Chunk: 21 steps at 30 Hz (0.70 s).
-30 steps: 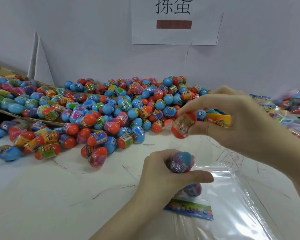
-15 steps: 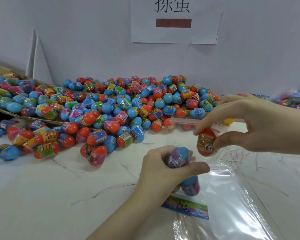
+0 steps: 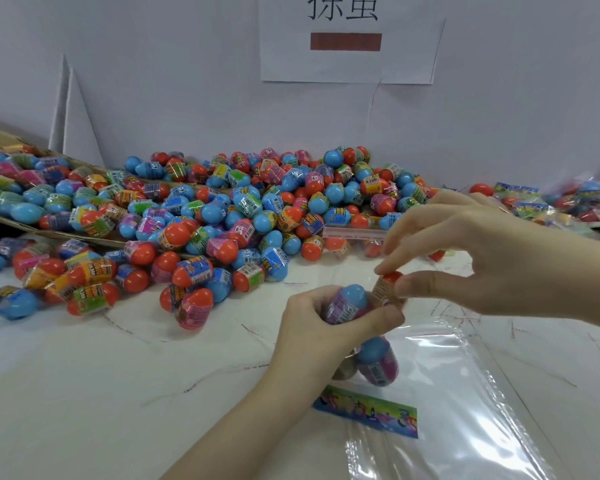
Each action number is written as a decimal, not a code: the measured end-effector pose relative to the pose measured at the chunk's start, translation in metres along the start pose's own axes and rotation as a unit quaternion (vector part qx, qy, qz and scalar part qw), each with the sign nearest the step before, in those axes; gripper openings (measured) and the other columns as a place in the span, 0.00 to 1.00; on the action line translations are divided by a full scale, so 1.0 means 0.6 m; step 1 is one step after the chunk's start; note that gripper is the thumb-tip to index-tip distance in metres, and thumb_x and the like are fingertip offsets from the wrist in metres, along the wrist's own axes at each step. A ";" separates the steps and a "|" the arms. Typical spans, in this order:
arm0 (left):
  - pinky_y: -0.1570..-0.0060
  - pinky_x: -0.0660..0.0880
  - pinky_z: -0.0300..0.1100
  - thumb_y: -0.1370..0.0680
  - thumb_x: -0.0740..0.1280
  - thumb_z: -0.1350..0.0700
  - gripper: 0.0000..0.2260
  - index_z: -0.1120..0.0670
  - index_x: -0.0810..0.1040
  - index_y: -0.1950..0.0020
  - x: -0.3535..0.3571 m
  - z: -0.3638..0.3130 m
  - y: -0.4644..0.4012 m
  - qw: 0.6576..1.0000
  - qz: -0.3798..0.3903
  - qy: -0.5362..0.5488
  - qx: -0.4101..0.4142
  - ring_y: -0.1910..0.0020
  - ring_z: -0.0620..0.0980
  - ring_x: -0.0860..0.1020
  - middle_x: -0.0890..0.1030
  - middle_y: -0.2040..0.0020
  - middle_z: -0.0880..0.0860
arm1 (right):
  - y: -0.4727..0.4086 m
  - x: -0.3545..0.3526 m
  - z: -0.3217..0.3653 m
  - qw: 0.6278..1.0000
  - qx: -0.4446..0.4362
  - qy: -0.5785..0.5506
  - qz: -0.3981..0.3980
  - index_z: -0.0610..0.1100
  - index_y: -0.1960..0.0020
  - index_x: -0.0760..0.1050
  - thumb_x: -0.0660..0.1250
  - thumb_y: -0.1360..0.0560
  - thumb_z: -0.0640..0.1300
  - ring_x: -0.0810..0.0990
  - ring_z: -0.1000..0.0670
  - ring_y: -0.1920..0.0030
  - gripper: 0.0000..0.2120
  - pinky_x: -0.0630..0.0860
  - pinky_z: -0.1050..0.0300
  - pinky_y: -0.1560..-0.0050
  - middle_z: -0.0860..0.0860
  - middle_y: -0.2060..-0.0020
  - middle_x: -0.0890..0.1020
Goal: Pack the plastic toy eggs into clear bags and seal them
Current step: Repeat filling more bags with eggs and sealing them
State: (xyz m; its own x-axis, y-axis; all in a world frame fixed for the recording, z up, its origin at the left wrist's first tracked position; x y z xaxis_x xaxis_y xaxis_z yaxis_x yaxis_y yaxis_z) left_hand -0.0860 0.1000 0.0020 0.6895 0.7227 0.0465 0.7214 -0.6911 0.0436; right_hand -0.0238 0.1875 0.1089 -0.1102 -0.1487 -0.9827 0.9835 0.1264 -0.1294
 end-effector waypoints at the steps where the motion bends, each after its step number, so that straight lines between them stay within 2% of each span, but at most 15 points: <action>1: 0.76 0.74 0.34 0.54 0.70 0.40 0.14 0.40 0.81 0.71 -0.001 0.001 0.000 1.000 -0.002 0.001 -0.004 0.74 0.38 0.77 0.81 0.72 0.44 | 0.001 0.003 -0.002 1.000 0.002 -0.003 0.002 0.69 0.57 0.71 0.51 0.43 0.72 0.62 0.64 0.47 0.19 0.58 0.64 0.49 0.71 0.53 0.71; 4: 0.74 0.76 0.39 0.53 0.69 0.36 0.17 0.43 0.81 0.70 -0.003 0.004 -0.001 1.000 -0.007 0.015 -0.011 0.72 0.45 0.78 0.81 0.71 0.47 | 0.000 0.018 -0.005 1.000 0.014 0.006 0.014 0.67 0.54 0.72 0.55 0.47 0.74 0.60 0.62 0.47 0.25 0.56 0.61 0.47 0.71 0.50 0.68; 6: 0.71 0.77 0.41 0.52 0.68 0.34 0.22 0.49 0.81 0.69 -0.004 0.007 -0.003 1.000 -0.013 0.004 -0.013 0.68 0.50 0.79 0.81 0.70 0.50 | -0.004 0.033 -0.006 0.999 0.018 0.014 0.033 0.68 0.56 0.68 0.58 0.46 0.72 0.58 0.61 0.44 0.20 0.54 0.61 0.46 0.72 0.47 0.64; 9: 0.68 0.78 0.37 0.50 0.64 0.32 0.26 0.50 0.79 0.65 -0.002 0.010 -0.004 1.000 0.005 -0.023 -0.016 0.67 0.45 0.81 0.82 0.68 0.49 | -0.007 0.058 -0.017 0.997 0.031 -0.021 0.063 0.69 0.57 0.66 0.66 0.35 0.63 0.59 0.61 0.41 0.11 0.53 0.57 0.36 0.72 0.46 0.61; 10: 0.65 0.79 0.36 0.49 0.63 0.31 0.28 0.51 0.80 0.62 0.000 0.010 -0.004 0.999 0.019 -0.031 -0.017 0.64 0.45 0.82 0.83 0.66 0.48 | -0.006 0.064 -0.022 0.996 0.040 -0.045 0.071 0.68 0.56 0.67 0.68 0.32 0.58 0.60 0.62 0.42 0.11 0.54 0.52 0.32 0.72 0.46 0.62; 12: 0.57 0.79 0.37 0.49 0.64 0.32 0.34 0.51 0.80 0.52 0.004 0.011 -0.006 0.997 0.053 -0.040 -0.028 0.56 0.47 0.82 0.84 0.58 0.49 | -0.005 0.070 -0.032 0.992 0.057 -0.082 0.082 0.67 0.55 0.69 0.70 0.31 0.51 0.62 0.63 0.42 0.13 0.57 0.47 0.31 0.71 0.46 0.64; 14: 0.55 0.79 0.35 0.49 0.69 0.37 0.33 0.49 0.78 0.46 0.004 0.012 -0.006 0.995 0.086 -0.032 -0.049 0.52 0.45 0.81 0.83 0.52 0.49 | -0.004 0.073 -0.038 0.990 0.060 -0.097 0.082 0.67 0.57 0.70 0.71 0.30 0.48 0.63 0.63 0.43 0.14 0.62 0.52 0.34 0.70 0.47 0.65; 16: 0.55 0.78 0.33 0.46 0.73 0.44 0.28 0.48 0.77 0.47 0.005 0.010 -0.004 0.989 0.127 -0.033 -0.063 0.51 0.44 0.81 0.83 0.51 0.49 | -0.002 0.076 -0.042 0.988 0.062 -0.115 0.086 0.67 0.58 0.71 0.71 0.30 0.46 0.64 0.66 0.43 0.16 0.65 0.62 0.39 0.70 0.48 0.66; 19: 0.46 0.77 0.40 0.43 0.73 0.47 0.26 0.49 0.78 0.47 0.000 0.013 -0.003 0.982 0.153 -0.066 -0.092 0.47 0.48 0.80 0.83 0.48 0.51 | 0.002 0.079 -0.045 0.986 0.068 -0.121 0.093 0.67 0.58 0.70 0.70 0.29 0.45 0.64 0.68 0.44 0.17 0.66 0.73 0.50 0.70 0.48 0.65; 21: 0.43 0.76 0.46 0.36 0.74 0.51 0.19 0.53 0.78 0.47 -0.009 0.015 -0.005 0.982 0.136 -0.083 -0.102 0.46 0.51 0.79 0.82 0.47 0.54 | 0.006 0.078 -0.045 0.986 0.066 -0.127 0.090 0.67 0.58 0.70 0.70 0.30 0.46 0.64 0.68 0.44 0.15 0.65 0.73 0.50 0.70 0.48 0.65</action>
State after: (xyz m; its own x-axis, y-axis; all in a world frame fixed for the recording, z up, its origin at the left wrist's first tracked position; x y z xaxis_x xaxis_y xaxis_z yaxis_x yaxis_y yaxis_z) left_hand -0.0915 0.0982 -0.0072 0.8679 0.4906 -0.0786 0.4933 -0.8323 0.2528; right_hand -0.0295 0.2075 0.0591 0.0903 -0.3791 -0.9209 0.9958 0.0472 0.0782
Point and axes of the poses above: each hand's wrist, its own y-axis away from the middle knuckle, its own x-axis out of the palm, z = x × y, the point moved 6 cm from there along -y, towards the middle knuckle
